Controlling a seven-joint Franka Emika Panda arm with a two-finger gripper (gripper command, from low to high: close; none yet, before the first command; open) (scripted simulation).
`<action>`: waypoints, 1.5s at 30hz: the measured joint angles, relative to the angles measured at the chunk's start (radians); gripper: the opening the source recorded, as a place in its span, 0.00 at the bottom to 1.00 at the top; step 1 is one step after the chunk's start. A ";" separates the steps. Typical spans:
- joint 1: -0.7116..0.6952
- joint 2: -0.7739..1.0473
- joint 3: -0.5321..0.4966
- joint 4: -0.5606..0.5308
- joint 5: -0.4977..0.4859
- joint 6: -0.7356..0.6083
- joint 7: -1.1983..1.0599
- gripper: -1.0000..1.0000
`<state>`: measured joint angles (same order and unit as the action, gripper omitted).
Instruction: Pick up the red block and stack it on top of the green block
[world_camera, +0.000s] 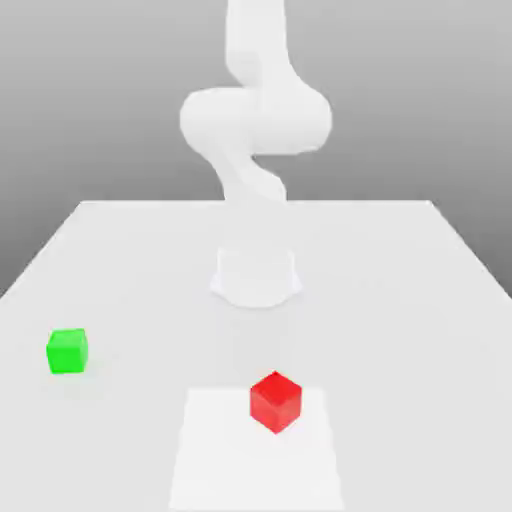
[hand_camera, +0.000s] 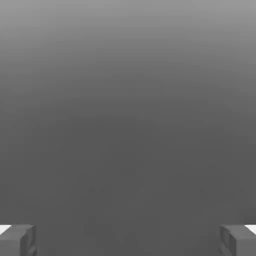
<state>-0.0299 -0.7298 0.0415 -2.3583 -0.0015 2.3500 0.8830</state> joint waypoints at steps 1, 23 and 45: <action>-0.014 0.035 0.019 -0.028 -0.001 0.024 0.040 0.50; -0.131 0.818 0.173 -0.478 -0.079 0.578 0.812 0.50; -0.071 0.691 0.122 -0.500 0.018 0.472 0.735 0.00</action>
<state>-0.1005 -0.0388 0.1635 -2.8582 0.0162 2.8225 1.6183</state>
